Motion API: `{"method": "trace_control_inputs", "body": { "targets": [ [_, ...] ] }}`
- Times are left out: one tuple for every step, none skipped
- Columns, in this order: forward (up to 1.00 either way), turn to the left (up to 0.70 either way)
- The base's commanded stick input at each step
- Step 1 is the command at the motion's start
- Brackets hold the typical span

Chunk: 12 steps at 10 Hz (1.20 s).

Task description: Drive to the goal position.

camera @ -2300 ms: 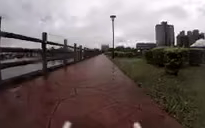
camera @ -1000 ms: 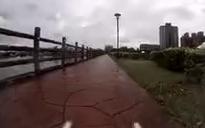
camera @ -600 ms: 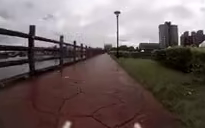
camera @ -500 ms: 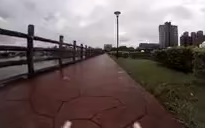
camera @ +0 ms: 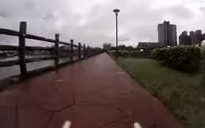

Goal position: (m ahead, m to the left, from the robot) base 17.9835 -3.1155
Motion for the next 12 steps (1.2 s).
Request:
{"method": "trace_control_inputs", "body": {
  "targets": [
    [0.5, 0.0],
    [0.5, 0.0],
    [0.5, 0.0],
    [0.5, 0.0],
    [0.5, 0.0],
    [0.5, 0.0],
    [0.5, 0.0],
    [0.5, 0.0],
    [0.5, 0.5],
    [0.5, 0.5],
    [0.5, 0.5],
    [0.5, 0.18]
  ]
}}
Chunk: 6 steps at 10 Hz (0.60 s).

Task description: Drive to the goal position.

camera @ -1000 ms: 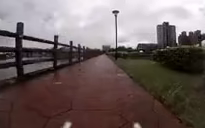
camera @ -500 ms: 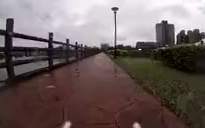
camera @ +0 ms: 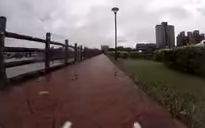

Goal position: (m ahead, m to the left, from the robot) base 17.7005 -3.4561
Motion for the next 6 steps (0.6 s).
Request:
{"method": "trace_control_inputs", "body": {
  "targets": [
    [0.5, 0.0],
    [0.5, 0.0],
    [0.5, 0.0],
    [0.5, 0.0],
    [0.5, 0.0],
    [0.5, 0.0]
  ]
}}
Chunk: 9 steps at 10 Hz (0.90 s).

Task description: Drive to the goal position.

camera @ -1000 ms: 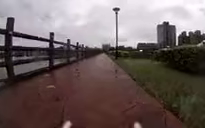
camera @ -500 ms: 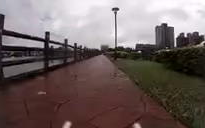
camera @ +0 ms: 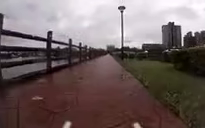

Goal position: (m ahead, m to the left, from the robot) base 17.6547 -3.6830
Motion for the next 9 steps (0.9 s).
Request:
{"method": "trace_control_inputs", "body": {
  "targets": [
    [0.5, 0.0],
    [0.5, 0.0],
    [0.5, 0.0],
    [0.5, 0.0],
    [0.5, 0.0],
    [0.5, 0.0],
    [0.5, 0.0],
    [0.5, 0.0],
    [0.5, 0.0]
  ]
}}
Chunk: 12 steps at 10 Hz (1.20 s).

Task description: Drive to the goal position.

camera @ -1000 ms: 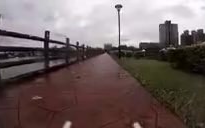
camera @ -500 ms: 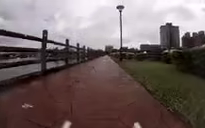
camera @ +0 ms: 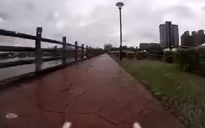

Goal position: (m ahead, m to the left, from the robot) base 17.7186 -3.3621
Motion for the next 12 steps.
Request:
{"method": "trace_control_inputs", "body": {
  "targets": [
    [0.5, 0.0],
    [0.5, 0.0],
    [0.5, 0.0],
    [0.5, 0.0],
    [0.5, 0.0],
    [0.5, 0.0],
    [0.5, 0.0],
    [0.5, 0.0],
    [0.5, 0.0],
    [0.5, 0.0],
    [0.5, 0.0],
    [0.5, 0.0]
  ]
}}
